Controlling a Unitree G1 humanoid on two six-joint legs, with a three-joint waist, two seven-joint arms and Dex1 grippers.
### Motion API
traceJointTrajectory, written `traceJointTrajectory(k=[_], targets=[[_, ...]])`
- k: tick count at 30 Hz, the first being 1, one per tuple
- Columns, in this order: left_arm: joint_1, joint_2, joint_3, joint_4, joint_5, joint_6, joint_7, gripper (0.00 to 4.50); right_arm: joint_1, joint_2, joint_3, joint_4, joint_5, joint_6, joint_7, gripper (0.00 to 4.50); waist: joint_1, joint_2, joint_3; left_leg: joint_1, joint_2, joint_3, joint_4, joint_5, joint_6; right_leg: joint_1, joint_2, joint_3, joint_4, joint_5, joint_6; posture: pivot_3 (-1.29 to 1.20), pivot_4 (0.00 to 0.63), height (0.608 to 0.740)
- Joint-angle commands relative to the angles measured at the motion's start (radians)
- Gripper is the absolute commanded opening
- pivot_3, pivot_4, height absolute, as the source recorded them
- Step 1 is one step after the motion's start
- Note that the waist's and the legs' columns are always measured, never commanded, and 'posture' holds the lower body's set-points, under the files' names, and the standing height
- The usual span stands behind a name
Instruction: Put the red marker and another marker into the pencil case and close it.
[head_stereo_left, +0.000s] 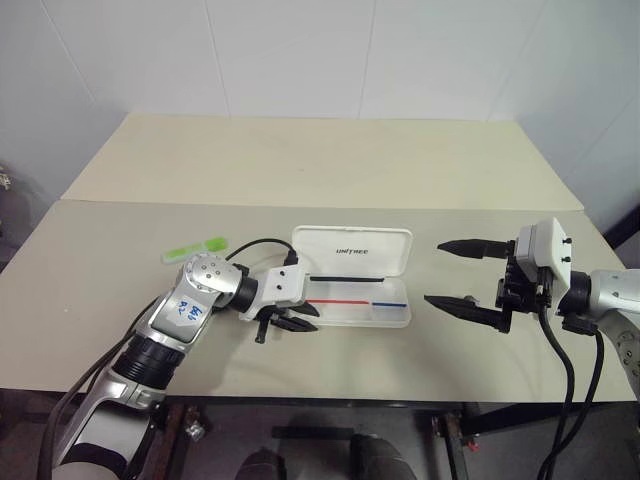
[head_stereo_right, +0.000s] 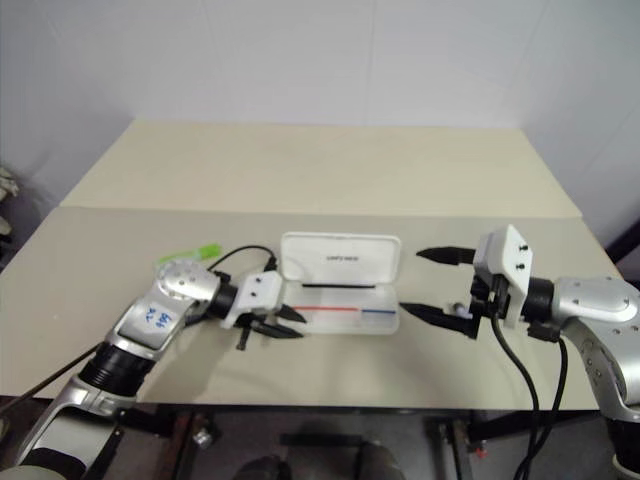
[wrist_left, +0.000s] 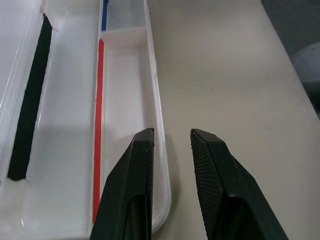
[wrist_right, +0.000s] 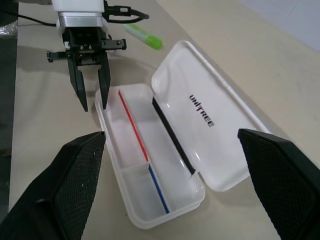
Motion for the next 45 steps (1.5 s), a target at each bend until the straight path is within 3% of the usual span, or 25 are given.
traceJointTrajectory(k=[1, 3, 8, 13, 18, 22, 28, 33, 45], targets=[[0.002, 0.012, 0.019, -0.073, -0.034, 0.02, 0.011, 1.22, -0.012, 0.007, 0.0, -0.016, 0.006, -0.01, -0.002, 4.5, 0.0, 0.0, 0.0, 0.0, 0.0, 0.0, 0.0, 0.0, 0.0, 0.0, 0.0, 0.0, 0.0, 0.0, 0.0, 0.0, 0.15, 0.74], [0.007, 0.015, 0.031, -0.097, -0.057, 0.051, 0.014, 1.22, -0.014, 0.011, 0.004, -0.012, 0.005, -0.012, 0.001, 4.5, 0.0, 0.0, 0.0, 0.0, 0.0, 0.0, 0.0, 0.0, 0.0, 0.0, 0.0, 0.0, 0.0, 0.0, 0.0, 0.0, 0.15, 0.74], [0.02, 0.032, 0.097, -0.151, -0.101, 0.058, 0.061, 2.75, -0.026, 0.016, 0.02, 0.006, 0.002, -0.025, 0.012, 4.5, -0.001, 0.0, 0.0, 0.0, 0.0, 0.0, 0.0, 0.0, 0.0, 0.0, 0.0, 0.0, 0.0, 0.0, 0.0, 0.0, 0.15, 0.74], [0.065, 0.069, 0.241, -0.234, -0.235, 0.133, 0.08, 4.41, -0.046, 0.016, 0.033, 0.027, 0.0, -0.035, 0.034, 4.5, -0.001, 0.0, 0.0, 0.0, 0.0, 0.0, 0.0, 0.0, 0.0, 0.0, 0.0, 0.0, 0.0, 0.0, 0.0, 0.0, 0.15, 0.74], [0.228, 0.279, 0.468, -0.37, -0.439, 0.295, -0.014, 4.46, -0.08, 0.0, 0.042, 0.046, 0.009, -0.035, 0.091, 4.5, -0.016, -0.001, 0.001, 0.002, 0.002, -0.002, -0.004, 0.0, 0.001, -0.001, 0.001, 0.001, 0.0, -0.001, -0.001, 0.0, 0.15, 0.74], [0.406, 0.425, 0.618, -0.347, -0.395, 0.312, 0.016, 4.46, -0.135, 0.008, 0.072, 0.055, 0.019, -0.03, 0.125, 4.5, -0.008, -0.001, 0.001, 0.004, 0.002, -0.002, -0.006, 0.0, 0.0, 0.0, 0.0, 0.0, 0.0, -0.002, -0.003, 0.0, 0.15, 0.74], [0.662, 0.503, 0.74, -0.259, -0.299, 0.231, 0.049, 4.46, -0.22, 0.047, 0.132, 0.076, 0.016, -0.031, 0.148, 4.5, -0.004, -0.002, 0.001, 0.006, 0.002, -0.001, -0.009, 0.0, 0.0, 0.0, -0.002, 0.0, -0.001, -0.003, -0.006, 0.0, 0.15, 0.74], [0.693, 0.492, 0.698, -0.143, -0.247, 0.11, 0.084, 4.46, -0.269, 0.083, 0.168, 0.059, 0.026, -0.024, 0.157, 4.5, -0.001, -0.003, 0.001, 0.008, 0.003, -0.001, -0.011, -0.001, 0.0, 0.0, -0.003, -0.002, -0.001, -0.005, -0.009, 0.0, 0.15, 0.74], [0.401, 0.396, 0.424, 0.083, -0.143, -0.04, 0.171, 4.46, -0.26, 0.117, 0.202, -0.031, 0.055, -0.005, 0.168, 4.5, -0.003, -0.004, 0.0, 0.008, 0.002, 0.0, -0.011, -0.001, -0.001, 0.0, -0.007, -0.004, -0.001, -0.004, -0.006, 0.0, 0.15, 0.74]])
